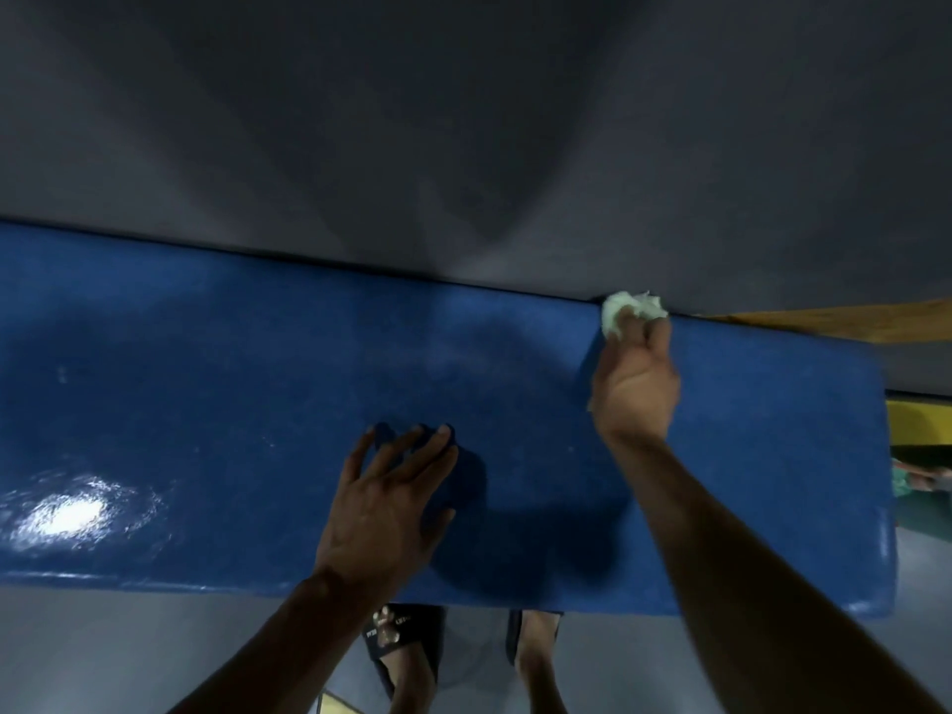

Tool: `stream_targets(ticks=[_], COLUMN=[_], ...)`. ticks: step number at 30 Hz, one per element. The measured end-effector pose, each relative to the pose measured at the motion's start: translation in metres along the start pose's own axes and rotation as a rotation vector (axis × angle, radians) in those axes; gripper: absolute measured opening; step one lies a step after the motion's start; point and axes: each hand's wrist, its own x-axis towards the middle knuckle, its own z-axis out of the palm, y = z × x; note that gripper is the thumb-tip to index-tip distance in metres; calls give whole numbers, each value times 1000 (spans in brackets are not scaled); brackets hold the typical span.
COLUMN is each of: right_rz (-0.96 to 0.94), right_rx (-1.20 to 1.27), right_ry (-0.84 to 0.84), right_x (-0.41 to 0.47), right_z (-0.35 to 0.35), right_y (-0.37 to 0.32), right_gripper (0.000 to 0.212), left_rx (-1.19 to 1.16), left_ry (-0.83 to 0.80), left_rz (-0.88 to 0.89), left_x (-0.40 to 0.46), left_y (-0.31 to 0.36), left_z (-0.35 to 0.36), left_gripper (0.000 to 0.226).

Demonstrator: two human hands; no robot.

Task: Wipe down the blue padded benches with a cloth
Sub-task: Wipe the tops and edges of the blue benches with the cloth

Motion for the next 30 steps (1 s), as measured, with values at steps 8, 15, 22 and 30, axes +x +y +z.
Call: stream_targets(ticks=[8,15,22,30], right_rz=[-459,-335,40,-494], right_rx=[57,-97,14,35], right_ry=[-118,-112,54,-126], right_x=[-38,12,-35,-85], right_z=[15,-17,0,2], right_y=[-106,25,6,-64], right_gripper=[38,47,43,59], left_rx=[-3,-17,-51,-4], left_ry=[-53,-30,-12,-2], left_rz=[-27,-23,-43,-38], left_x=[0,1,0,1], left_y=[0,0,1,1], left_z=[4,4,8,8], left_gripper=[60,58,59,58])
